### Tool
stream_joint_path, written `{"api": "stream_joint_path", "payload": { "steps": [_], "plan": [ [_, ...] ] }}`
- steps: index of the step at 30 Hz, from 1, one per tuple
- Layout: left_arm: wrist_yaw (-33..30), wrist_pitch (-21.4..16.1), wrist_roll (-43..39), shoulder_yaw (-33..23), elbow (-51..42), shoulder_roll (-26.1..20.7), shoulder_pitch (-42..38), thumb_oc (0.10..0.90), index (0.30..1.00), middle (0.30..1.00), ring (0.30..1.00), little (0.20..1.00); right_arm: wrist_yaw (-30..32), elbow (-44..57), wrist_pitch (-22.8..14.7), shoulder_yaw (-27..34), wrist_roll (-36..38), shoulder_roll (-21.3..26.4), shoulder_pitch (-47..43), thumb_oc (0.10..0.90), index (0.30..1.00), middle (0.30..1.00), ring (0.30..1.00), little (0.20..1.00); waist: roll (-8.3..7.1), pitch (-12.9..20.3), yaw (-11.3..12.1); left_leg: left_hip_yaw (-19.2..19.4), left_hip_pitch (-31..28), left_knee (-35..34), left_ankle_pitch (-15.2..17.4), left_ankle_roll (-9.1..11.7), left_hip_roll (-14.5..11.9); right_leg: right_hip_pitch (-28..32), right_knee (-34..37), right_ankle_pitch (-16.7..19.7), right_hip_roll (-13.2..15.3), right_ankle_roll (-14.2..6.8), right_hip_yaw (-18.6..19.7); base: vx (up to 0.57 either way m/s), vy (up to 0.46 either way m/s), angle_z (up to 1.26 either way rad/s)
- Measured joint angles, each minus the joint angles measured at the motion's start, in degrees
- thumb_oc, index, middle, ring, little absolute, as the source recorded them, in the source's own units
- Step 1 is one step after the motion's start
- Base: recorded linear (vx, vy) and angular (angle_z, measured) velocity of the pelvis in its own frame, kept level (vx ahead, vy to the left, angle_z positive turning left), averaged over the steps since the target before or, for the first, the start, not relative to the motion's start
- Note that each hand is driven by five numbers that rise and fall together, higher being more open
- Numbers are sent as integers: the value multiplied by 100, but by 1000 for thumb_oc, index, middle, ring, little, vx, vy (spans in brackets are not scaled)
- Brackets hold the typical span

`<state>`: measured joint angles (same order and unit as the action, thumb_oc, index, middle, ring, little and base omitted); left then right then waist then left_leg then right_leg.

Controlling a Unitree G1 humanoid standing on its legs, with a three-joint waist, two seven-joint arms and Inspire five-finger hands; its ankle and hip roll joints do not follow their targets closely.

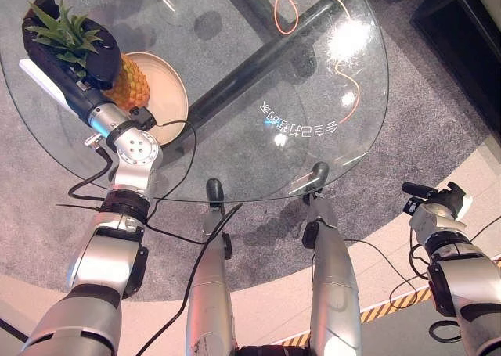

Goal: Pick up the fruit to the plate

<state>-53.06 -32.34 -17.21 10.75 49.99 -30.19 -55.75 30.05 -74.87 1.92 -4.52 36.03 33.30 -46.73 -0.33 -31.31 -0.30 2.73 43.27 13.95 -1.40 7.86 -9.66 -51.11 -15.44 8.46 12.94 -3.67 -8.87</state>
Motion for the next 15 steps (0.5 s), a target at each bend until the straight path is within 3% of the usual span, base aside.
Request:
{"api": "stream_joint_path", "payload": {
  "steps": [15],
  "plan": [
    [0, -14, 0, -3, 2, 0, 9, 547, 684, 684, 684, 647, 1, 0, -8, 0, 1, 0, 0, 800, 900, 900, 900, 900, 0, 0, 12, 3, 2, -3, 0, 0, -1, 1, 13, 9, 1, -5, -2, -4, 1, 0]
  ]
}}
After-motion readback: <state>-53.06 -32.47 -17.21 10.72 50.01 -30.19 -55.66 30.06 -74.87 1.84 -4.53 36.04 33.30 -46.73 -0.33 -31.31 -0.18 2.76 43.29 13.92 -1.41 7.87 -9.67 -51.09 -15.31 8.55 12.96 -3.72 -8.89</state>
